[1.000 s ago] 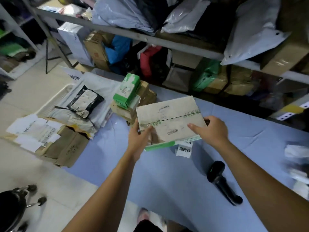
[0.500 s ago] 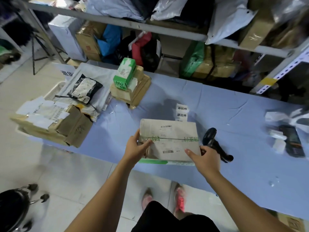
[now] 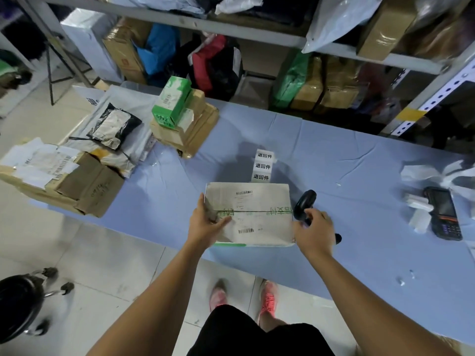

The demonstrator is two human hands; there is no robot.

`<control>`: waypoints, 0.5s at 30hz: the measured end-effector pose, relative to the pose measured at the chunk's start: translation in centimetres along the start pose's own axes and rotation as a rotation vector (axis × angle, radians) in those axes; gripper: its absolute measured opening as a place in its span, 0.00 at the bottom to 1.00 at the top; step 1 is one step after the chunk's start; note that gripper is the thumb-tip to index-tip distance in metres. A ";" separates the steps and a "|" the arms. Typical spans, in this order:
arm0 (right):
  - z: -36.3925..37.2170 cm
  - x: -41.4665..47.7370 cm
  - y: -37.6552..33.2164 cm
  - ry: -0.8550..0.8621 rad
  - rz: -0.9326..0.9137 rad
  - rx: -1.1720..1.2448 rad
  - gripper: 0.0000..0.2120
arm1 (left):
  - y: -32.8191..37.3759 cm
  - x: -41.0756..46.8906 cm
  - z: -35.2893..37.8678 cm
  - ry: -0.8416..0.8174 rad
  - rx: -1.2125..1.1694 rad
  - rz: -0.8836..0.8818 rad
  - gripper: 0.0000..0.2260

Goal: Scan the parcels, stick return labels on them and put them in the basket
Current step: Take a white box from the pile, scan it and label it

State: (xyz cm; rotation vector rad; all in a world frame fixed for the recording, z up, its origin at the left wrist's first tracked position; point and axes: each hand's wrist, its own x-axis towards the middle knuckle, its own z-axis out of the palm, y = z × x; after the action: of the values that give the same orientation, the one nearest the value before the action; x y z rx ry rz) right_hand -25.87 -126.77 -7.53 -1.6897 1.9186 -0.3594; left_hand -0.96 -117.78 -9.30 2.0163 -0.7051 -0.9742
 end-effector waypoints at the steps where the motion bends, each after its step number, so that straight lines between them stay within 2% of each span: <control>1: -0.1 0.7 0.5 -0.003 0.001 -0.126 0.19 | 0.0 0.0 0.2 0.007 0.033 0.001 0.43; 5: 0.0 2.8 2.3 -0.175 0.065 -0.513 0.30 | -0.2 0.2 0.7 0.018 0.146 0.018 0.37; 9: -0.4 4.6 2.8 -0.223 -0.038 -0.614 0.22 | -0.1 0.2 1.1 0.035 0.161 -0.004 0.37; 12: -1.5 5.3 1.2 -0.168 -0.002 -0.527 0.17 | 0.4 0.2 1.7 0.052 0.145 -0.003 0.38; 15: -3.4 5.3 -1.7 -0.008 0.042 -0.257 0.11 | 1.1 0.1 2.6 0.079 0.132 0.004 0.38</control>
State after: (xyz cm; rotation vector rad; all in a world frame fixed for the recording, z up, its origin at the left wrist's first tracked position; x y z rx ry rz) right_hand -26.71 -132.77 -5.03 -1.8025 2.0621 -0.0917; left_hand -3.21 -119.50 -9.56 2.1549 -0.7472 -0.8606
